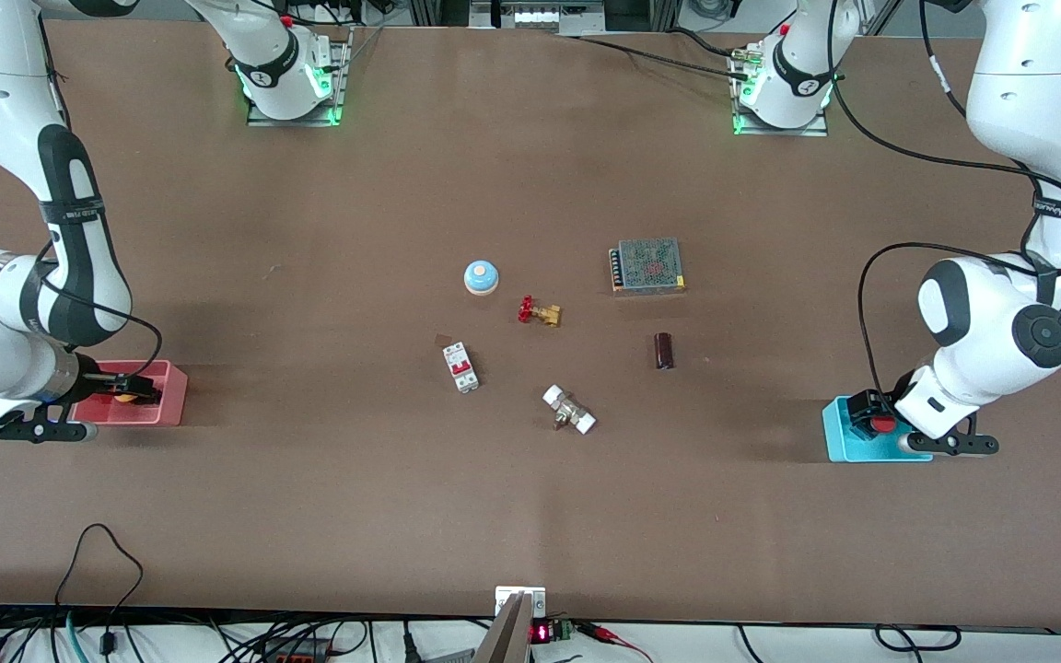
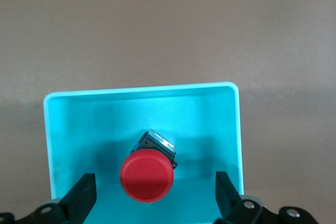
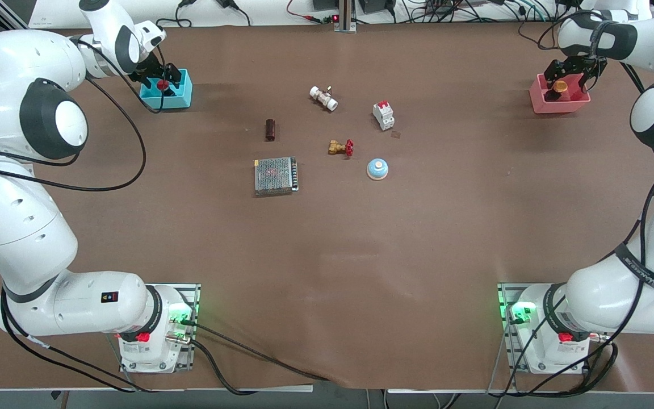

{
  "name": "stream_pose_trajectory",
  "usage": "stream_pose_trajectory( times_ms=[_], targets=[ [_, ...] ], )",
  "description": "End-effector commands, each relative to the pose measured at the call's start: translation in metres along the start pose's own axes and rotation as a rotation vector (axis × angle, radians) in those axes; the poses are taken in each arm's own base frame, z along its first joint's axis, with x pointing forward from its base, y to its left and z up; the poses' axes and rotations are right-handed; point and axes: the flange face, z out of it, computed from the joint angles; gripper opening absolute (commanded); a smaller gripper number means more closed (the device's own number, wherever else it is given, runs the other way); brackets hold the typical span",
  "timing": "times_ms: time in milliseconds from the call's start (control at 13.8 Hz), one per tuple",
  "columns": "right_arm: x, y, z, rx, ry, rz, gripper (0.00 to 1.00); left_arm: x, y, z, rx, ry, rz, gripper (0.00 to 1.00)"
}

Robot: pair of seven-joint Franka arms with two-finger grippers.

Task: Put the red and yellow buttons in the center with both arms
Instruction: 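Grasp the red button with the left gripper while the right gripper grasps the yellow button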

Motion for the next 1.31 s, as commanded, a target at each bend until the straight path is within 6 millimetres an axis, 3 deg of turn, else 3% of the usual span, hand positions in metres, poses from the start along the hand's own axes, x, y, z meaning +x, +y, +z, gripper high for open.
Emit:
stream_pose_trajectory(
  times_ms=[0,435,653,798,944,1234],
  targets=[
    [0.005,0.007,0.010,0.003,0.024,-0.011,1.00,0.003,-0.004,0.000,0.003,0.008,0.013,0.92],
    [0.004,0.005,0.026,0.010,0.011,-0.055,1.00,0.005,-0.015,-0.004,0.006,0.015,-0.002,0.43],
    [0.003,0.007,0.026,0.024,0.010,-0.071,1.00,0.007,-0.016,-0.011,0.007,0.028,-0.008,0.25],
    [0.002,0.007,0.027,0.027,0.004,-0.070,1.00,0.011,-0.015,-0.023,0.009,0.044,-0.009,0.24],
    [0.002,0.006,0.027,0.033,0.005,-0.064,0.97,0.018,-0.014,-0.054,0.010,0.066,-0.004,0.23],
    [0.003,0.004,0.028,0.064,0.009,-0.045,0.69,0.018,0.007,-0.112,-0.006,0.041,0.012,0.23]
  ],
)
